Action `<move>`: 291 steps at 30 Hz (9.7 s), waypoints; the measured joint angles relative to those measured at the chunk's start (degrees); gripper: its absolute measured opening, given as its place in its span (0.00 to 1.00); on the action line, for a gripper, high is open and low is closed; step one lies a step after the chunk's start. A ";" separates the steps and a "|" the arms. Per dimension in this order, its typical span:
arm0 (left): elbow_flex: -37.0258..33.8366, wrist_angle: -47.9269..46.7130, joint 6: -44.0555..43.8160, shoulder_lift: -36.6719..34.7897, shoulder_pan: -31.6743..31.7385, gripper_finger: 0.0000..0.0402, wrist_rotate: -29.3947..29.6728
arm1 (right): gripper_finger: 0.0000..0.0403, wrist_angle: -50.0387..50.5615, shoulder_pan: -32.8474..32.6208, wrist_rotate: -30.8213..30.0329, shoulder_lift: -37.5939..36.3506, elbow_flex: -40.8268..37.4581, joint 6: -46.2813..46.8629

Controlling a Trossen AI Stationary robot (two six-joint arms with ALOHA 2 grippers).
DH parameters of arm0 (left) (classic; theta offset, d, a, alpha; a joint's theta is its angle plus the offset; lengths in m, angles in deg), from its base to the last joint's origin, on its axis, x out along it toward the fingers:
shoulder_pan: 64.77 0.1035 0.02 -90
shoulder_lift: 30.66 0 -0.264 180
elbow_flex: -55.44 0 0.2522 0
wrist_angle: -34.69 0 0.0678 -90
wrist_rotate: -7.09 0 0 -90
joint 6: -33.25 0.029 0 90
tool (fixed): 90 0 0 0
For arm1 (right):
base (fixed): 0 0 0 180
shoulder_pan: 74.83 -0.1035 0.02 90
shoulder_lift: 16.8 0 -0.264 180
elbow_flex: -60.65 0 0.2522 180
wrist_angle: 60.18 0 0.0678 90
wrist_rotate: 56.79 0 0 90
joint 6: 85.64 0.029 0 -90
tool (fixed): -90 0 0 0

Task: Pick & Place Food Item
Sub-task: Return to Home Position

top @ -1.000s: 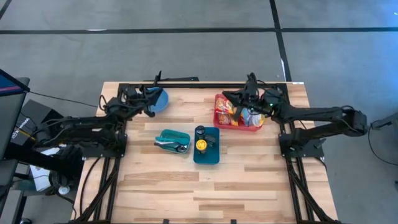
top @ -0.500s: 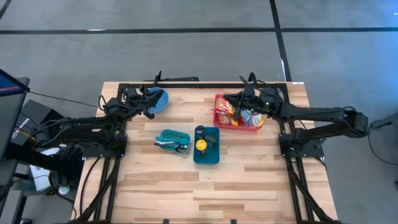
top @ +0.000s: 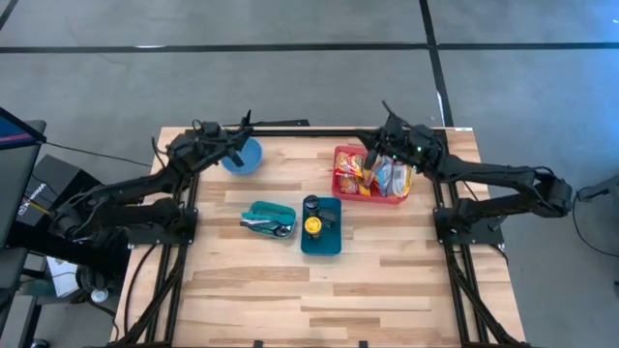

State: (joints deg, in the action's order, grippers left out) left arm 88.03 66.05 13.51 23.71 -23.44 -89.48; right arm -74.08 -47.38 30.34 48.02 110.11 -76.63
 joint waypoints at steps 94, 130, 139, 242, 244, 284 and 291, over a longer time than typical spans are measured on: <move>3.06 -44.00 1.83 -43.42 19.27 0.00 -22.32 | 0.00 42.88 22.87 10.90 -60.52 -4.98 -4.11; -1.74 -46.91 3.23 -54.30 19.27 0.00 -20.20 | 0.00 17.49 22.76 7.52 -64.58 -29.21 0.09; -12.88 -33.11 2.53 -52.92 19.27 0.00 -18.80 | 0.00 14.57 22.81 7.48 -64.59 -34.72 1.09; -18.47 -33.51 5.37 -44.87 19.27 0.00 -8.05 | 0.00 26.83 22.92 1.31 -59.60 -35.32 -4.50; -18.47 -33.52 5.36 -44.87 19.27 0.00 -8.05 | 0.00 26.85 22.92 1.32 -59.60 -35.32 -4.50; -18.47 -33.52 5.35 -44.87 19.28 0.00 -8.05 | 0.00 26.85 22.93 1.32 -59.59 -35.32 -4.50; -18.47 -33.50 5.35 -44.87 19.29 0.00 -8.05 | 0.00 26.85 22.92 1.33 -59.58 -35.32 -4.50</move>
State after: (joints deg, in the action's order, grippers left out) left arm 69.56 32.54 18.86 -21.16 -4.15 -97.53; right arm -47.24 -24.46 31.67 -11.57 74.80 -81.13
